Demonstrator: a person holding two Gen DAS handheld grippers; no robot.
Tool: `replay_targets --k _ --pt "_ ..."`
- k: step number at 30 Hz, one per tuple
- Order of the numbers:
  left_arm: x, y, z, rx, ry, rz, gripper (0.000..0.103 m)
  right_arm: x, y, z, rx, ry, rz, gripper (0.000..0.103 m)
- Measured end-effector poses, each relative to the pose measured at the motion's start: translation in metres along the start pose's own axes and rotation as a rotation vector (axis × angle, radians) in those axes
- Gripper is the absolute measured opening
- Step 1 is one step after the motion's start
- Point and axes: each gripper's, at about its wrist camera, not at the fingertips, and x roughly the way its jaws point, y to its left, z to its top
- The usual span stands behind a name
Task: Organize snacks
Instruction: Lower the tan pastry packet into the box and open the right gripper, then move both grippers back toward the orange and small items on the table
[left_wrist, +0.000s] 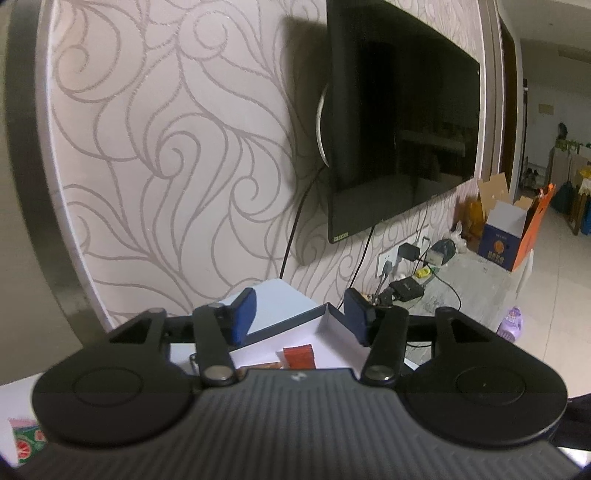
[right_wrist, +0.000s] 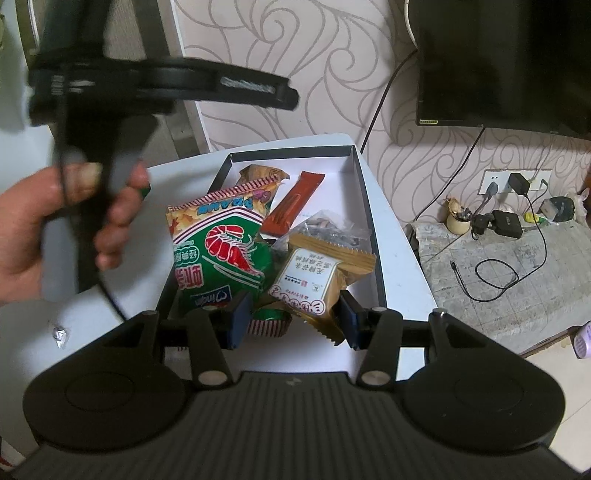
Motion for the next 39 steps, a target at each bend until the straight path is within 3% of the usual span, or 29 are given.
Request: replay_targets --k 19,24,33,39 --pt "-0.117 0.040 -0.013 -0.030 -0.081 -0.026 0.055 0.033 0.003 0.008 0.015 0.023 -0.098 0.058" --pt "-0.153 0.061 -0.028 -0.017 -0.084 -0.002 0.055 0.032 0.001 0.004 0.007 0.005 -0.121 0.079" --pt "-0.208 0.127 -0.050 -0.037 -0.088 0.167 0.055 -0.009 0.008 -0.001 0.069 -0.093 -0.085 0.079" --pt "-0.226 0.160 -0.085 -0.043 -0.024 0.250 0.055 -0.052 0.045 -0.002 0.051 -0.202 0.000 0.079"
